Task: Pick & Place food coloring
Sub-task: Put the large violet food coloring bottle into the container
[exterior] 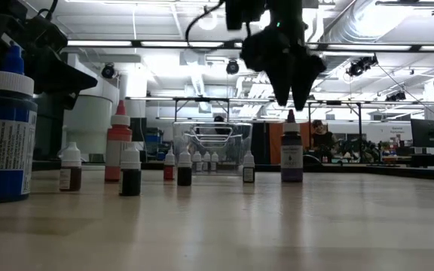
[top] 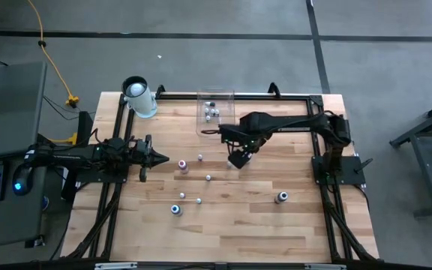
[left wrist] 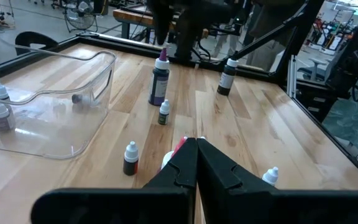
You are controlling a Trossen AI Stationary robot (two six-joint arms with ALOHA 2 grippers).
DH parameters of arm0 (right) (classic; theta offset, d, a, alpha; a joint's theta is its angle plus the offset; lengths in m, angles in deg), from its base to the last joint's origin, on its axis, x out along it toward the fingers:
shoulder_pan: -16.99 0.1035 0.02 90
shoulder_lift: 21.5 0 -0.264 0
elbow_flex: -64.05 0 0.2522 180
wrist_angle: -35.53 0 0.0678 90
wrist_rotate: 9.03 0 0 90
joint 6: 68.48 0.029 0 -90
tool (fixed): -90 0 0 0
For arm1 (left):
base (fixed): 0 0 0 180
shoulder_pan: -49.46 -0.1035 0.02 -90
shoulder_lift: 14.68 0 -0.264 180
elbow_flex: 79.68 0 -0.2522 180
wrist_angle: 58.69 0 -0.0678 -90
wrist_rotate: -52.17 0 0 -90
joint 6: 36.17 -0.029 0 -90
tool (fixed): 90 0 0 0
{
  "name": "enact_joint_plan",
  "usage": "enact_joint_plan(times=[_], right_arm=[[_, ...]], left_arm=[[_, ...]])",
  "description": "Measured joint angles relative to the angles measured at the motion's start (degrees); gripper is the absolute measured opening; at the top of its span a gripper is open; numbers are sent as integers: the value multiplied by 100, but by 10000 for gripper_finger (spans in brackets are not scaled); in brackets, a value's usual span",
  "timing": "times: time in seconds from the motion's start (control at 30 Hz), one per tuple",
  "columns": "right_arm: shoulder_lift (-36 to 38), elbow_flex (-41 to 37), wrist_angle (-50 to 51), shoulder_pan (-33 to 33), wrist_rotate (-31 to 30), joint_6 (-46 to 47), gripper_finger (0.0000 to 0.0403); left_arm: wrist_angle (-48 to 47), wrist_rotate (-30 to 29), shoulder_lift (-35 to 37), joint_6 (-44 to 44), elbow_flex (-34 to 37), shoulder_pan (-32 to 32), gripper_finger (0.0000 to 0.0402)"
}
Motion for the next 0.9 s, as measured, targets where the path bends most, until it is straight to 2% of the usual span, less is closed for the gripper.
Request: enact_joint_plan(times=[0.27,0.53,0.77,0.9], right_arm=[[-259,-2,-116,-152,-173,147,269],[-403,-2,-93,-187,51,301,269],[-403,-3,101,-223,-4,367,268],[-401,-259,-65,-224,102,493,268]], left_arm=[[0,1,-2,0,0,0,1],[0,0,0,0,0,0,1],[0,2,0,0,0,0,1],[0,1,-1,0,0,0,1]])
